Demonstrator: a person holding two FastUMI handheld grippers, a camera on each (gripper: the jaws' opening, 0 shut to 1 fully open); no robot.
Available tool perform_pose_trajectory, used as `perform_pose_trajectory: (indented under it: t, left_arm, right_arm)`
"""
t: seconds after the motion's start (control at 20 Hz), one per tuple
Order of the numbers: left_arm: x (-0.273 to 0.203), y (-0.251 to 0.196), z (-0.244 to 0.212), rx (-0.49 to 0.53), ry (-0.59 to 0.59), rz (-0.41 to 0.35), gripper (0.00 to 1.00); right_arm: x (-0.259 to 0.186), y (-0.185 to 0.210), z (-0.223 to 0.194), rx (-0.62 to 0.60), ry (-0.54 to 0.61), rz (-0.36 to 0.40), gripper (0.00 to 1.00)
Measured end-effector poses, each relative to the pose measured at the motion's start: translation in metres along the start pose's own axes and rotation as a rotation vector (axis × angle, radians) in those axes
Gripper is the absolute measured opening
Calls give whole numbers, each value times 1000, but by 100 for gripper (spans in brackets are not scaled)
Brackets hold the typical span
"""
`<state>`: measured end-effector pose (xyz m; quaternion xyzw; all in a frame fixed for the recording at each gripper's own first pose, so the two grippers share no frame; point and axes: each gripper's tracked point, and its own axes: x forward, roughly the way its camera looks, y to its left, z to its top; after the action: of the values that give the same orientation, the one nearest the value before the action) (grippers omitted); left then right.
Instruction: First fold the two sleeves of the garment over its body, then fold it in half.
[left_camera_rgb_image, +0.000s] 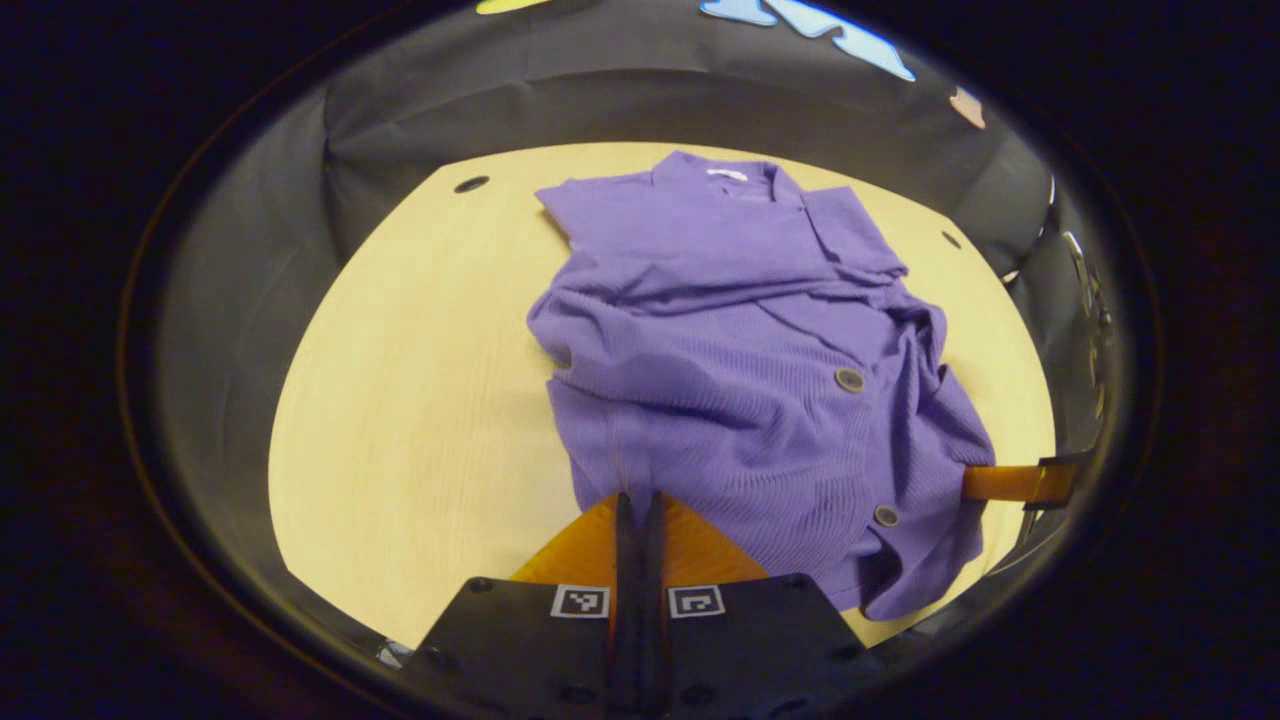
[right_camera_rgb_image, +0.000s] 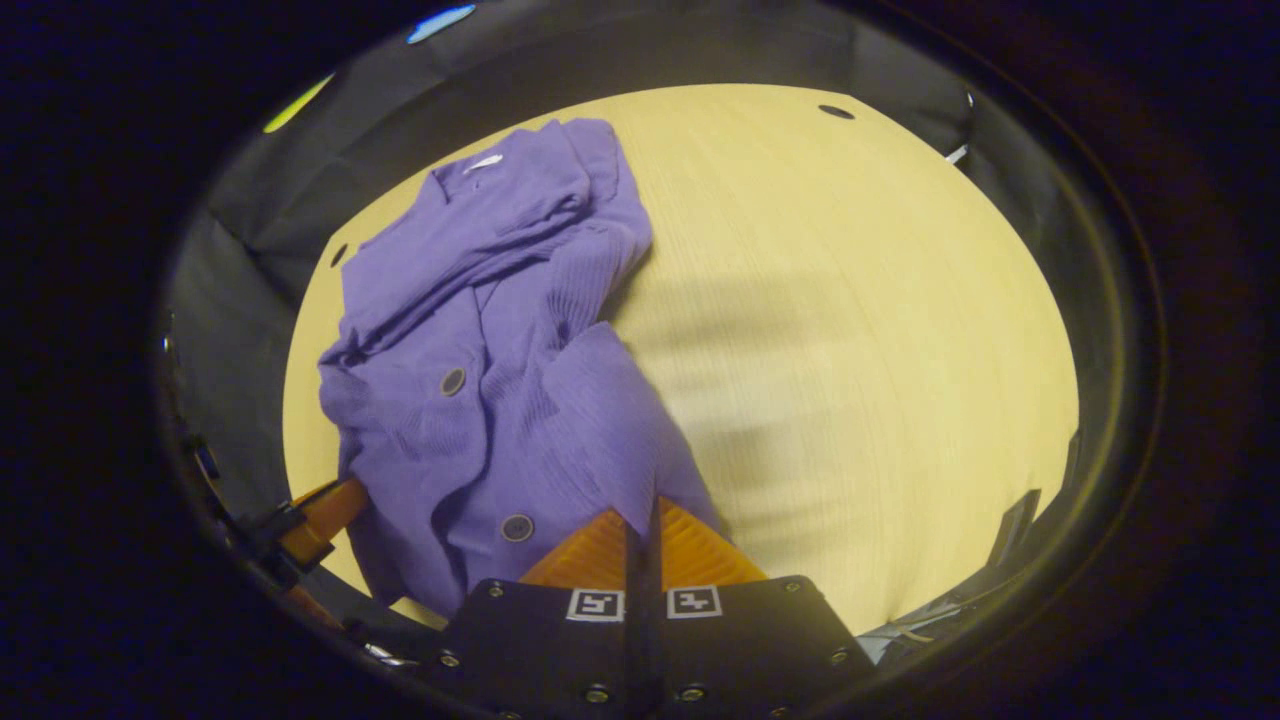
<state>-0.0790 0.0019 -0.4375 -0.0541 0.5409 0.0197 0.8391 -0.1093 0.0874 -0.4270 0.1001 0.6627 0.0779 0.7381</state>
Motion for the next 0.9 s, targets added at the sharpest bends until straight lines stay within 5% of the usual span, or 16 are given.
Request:
perform_pose_trajectory:
  t: [0.9]
  left_arm:
    - [5, -2, 190, -46, -240, -31, 7]
  right_arm:
    - [-13, 56, 192, 21, -242, 148, 1]
